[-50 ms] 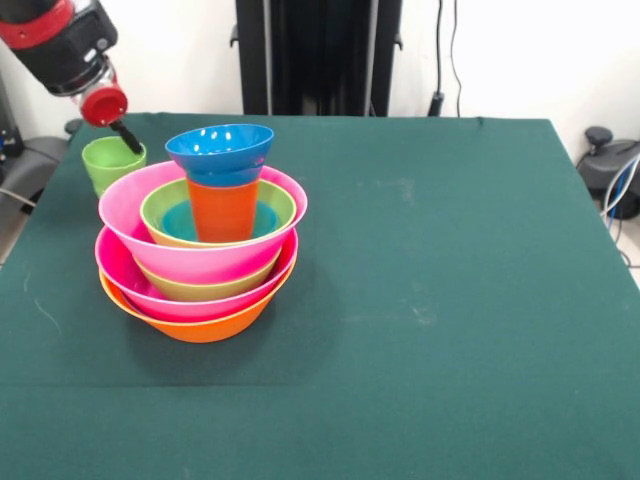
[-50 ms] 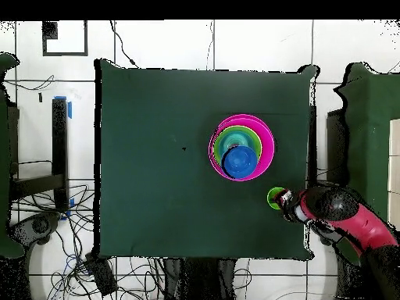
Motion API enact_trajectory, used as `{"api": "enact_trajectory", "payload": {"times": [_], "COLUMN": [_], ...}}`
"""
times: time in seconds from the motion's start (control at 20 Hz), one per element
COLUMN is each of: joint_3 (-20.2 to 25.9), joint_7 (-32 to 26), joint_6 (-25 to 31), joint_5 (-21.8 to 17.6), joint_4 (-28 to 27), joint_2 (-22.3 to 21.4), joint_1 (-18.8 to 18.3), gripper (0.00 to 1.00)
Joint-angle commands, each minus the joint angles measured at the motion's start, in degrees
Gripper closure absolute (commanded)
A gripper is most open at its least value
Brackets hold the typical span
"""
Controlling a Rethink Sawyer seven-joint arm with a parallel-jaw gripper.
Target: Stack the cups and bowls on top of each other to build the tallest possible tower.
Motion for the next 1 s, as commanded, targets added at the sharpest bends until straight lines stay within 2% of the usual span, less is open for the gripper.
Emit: {"api": "enact_trajectory", "payload": {"times": [0.05, 0.3, 0.6, 0.65, 0.8, 0.9, 1.0], "joint_3": [5.1, 5.3, 5.6, 5.8, 6.4, 6.6, 7.1], "joint_7": [-8.5, -9.1, -11.1, -11.1, -11.8, -13.4, -13.8], "joint_6": [-5.6, -6.7, -5.5, -6.1, -9.7, -5.2, -3.7], "joint_5": [-3.2, -4.5, -5.8, -6.2, -7.8, -7.7, -7.4], "joint_4": [-2.2, -3.4, -4.0, -3.9, -3.2, -4.2, -4.8], "joint_2": [5.1, 6.8, 6.6, 6.5, 6.0, 5.8, 5.8], "joint_1": [0.0, -0.6, -1.3, -1.5, -2.0, -1.8, -2.0], "gripper": [0.0, 0.0, 0.0, 1.0, 1.0, 1.0, 1.0]}}
